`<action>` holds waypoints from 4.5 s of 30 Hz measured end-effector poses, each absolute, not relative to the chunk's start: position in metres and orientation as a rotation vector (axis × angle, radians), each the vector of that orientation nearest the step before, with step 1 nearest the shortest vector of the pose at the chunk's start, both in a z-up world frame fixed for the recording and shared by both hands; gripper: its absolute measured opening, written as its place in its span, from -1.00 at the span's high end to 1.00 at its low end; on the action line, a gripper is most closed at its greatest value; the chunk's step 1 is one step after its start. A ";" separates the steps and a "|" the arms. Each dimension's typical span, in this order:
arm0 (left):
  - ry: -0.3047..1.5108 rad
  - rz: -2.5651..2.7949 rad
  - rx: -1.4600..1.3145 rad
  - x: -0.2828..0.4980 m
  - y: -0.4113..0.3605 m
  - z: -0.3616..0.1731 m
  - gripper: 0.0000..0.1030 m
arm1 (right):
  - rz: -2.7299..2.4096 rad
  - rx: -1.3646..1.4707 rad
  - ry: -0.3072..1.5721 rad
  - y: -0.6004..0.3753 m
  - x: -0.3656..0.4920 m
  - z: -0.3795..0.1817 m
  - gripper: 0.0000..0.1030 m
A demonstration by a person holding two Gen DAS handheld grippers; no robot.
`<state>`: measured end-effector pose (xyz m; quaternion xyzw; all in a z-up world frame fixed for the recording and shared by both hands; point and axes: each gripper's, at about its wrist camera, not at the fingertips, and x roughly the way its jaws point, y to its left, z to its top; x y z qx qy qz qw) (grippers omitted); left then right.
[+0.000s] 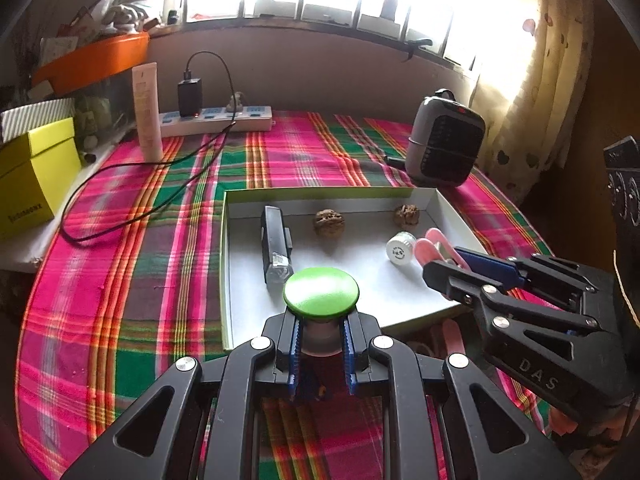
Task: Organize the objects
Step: 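Lift the green toy and pink clip and carry both over the box lid, then lower the pink clip and green toy into the box and open both grippers, then withdraw both grippers from the box toward the remaining items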
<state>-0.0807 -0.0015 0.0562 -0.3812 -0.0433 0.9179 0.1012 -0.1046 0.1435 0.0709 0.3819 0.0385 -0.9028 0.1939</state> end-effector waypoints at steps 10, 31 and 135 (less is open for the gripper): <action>-0.144 2.711 -1.156 -0.095 -0.004 0.046 0.70 | -2.500 1.114 0.132 0.133 -0.132 0.061 0.52; -0.160 2.691 -1.221 -0.117 -0.008 0.026 0.70 | -2.429 1.203 0.180 0.116 -0.165 0.038 0.52; -0.158 2.691 -1.159 -0.049 -0.010 0.042 0.24 | -2.616 1.140 0.084 0.171 -0.069 0.062 0.23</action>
